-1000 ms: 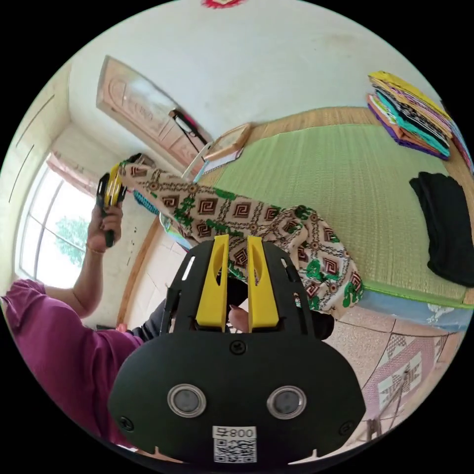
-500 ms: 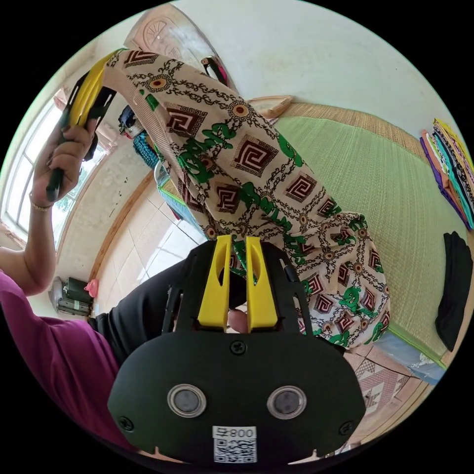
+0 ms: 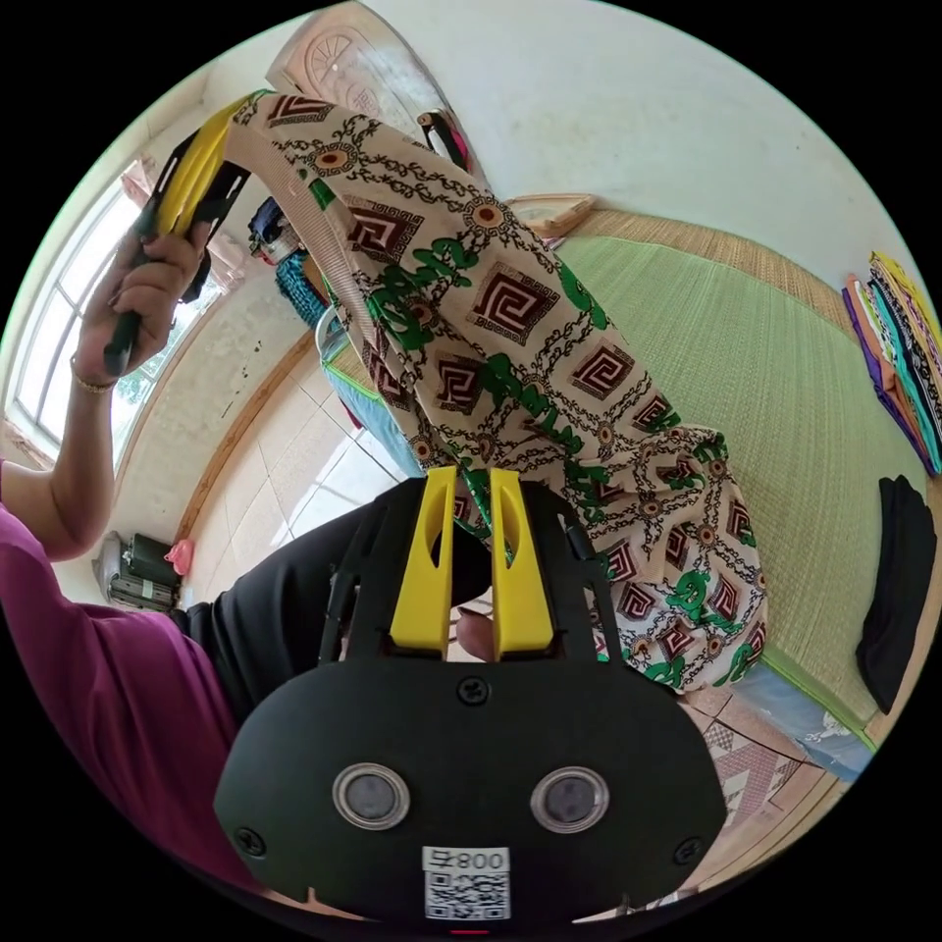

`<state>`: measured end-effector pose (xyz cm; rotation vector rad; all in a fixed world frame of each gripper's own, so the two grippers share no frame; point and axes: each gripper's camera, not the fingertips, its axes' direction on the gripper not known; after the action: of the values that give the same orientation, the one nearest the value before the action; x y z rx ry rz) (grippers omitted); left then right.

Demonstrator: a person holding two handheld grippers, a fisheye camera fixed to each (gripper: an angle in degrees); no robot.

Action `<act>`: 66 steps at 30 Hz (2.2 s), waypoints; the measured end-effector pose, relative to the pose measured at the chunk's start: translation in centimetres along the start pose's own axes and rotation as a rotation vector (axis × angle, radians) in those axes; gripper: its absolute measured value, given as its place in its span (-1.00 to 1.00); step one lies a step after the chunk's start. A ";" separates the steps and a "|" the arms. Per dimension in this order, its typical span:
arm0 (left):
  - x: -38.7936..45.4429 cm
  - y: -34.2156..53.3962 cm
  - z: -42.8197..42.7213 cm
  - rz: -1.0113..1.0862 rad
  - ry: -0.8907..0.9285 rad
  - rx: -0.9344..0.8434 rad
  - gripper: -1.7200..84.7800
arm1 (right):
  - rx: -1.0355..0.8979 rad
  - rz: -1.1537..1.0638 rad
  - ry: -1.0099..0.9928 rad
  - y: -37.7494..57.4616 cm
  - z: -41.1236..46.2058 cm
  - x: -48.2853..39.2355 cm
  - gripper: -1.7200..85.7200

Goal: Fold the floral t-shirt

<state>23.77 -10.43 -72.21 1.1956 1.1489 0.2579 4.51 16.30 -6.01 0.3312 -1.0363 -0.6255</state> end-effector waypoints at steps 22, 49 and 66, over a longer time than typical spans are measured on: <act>1.1 -0.4 -2.6 0.051 0.019 0.027 -0.94 | 0.493 0.167 0.272 11.8 -27.7 -1.7 -0.96; 16.0 -6.1 -4.0 0.772 0.128 0.063 -0.94 | 1.046 -0.251 0.545 18.4 -47.0 -18.2 -0.96; -27.6 -33.9 12.8 0.354 -0.576 -0.149 -0.89 | 0.297 0.169 0.341 -20.8 -15.6 21.9 -0.93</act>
<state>8.36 -51.15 -85.80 1.2282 0.4093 0.2391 19.26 -14.15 -9.41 0.5819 -0.8159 -0.2487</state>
